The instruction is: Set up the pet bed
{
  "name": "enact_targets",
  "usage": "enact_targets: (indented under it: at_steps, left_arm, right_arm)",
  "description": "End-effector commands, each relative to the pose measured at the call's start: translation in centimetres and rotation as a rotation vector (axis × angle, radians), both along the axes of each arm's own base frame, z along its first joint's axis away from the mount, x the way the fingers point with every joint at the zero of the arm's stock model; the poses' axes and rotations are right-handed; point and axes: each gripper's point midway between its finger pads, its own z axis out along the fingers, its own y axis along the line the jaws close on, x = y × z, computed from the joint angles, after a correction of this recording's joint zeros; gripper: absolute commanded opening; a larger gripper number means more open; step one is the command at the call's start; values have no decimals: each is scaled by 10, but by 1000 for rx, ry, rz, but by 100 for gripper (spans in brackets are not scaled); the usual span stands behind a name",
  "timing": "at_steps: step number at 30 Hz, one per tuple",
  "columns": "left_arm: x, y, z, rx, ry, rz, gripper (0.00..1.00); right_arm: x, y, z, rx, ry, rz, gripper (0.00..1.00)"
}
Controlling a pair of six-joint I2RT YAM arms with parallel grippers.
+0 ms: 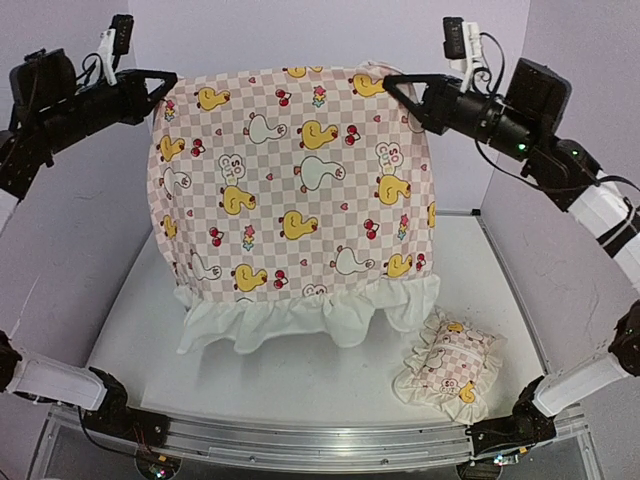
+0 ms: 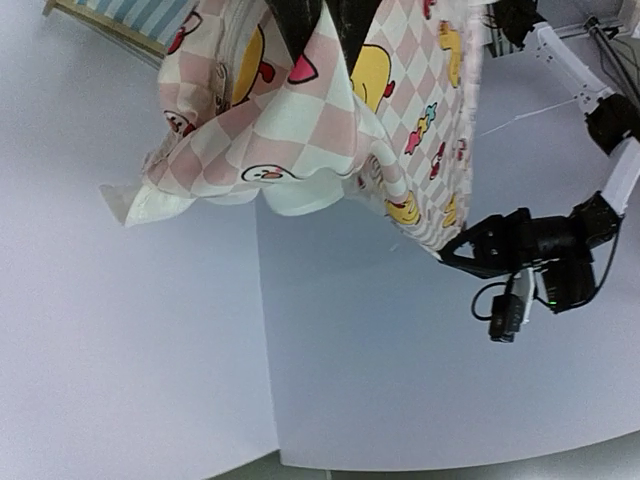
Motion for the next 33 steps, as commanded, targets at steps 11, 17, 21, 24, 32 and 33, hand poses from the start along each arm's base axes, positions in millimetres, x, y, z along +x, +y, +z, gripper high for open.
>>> enact_targets:
  at_steps: [11,17,21,24,32,33]
  left_arm:
    - [233,11,-181,409,328,570,28]
    - [206,15,-124,323,324,535,78]
    - [165,6,-96,193,336,397,86]
    - [146,14,-119,185,421,396,86]
    - [82,-28,-198,101,683,58,84]
    - [75,-42,-196,69,681,-7,84]
  right_arm:
    - [258,-10,-141,-148,154,-685,31]
    - [256,-23,-180,-331,393,-667,98]
    - [220,-42,-189,-395,447,-649,98]
    - [198,-59,-221,-450,552,-646,98]
    - [163,-86,-282,-555,744,-662,92]
    - [164,-93,-288,-563,769,-678,90]
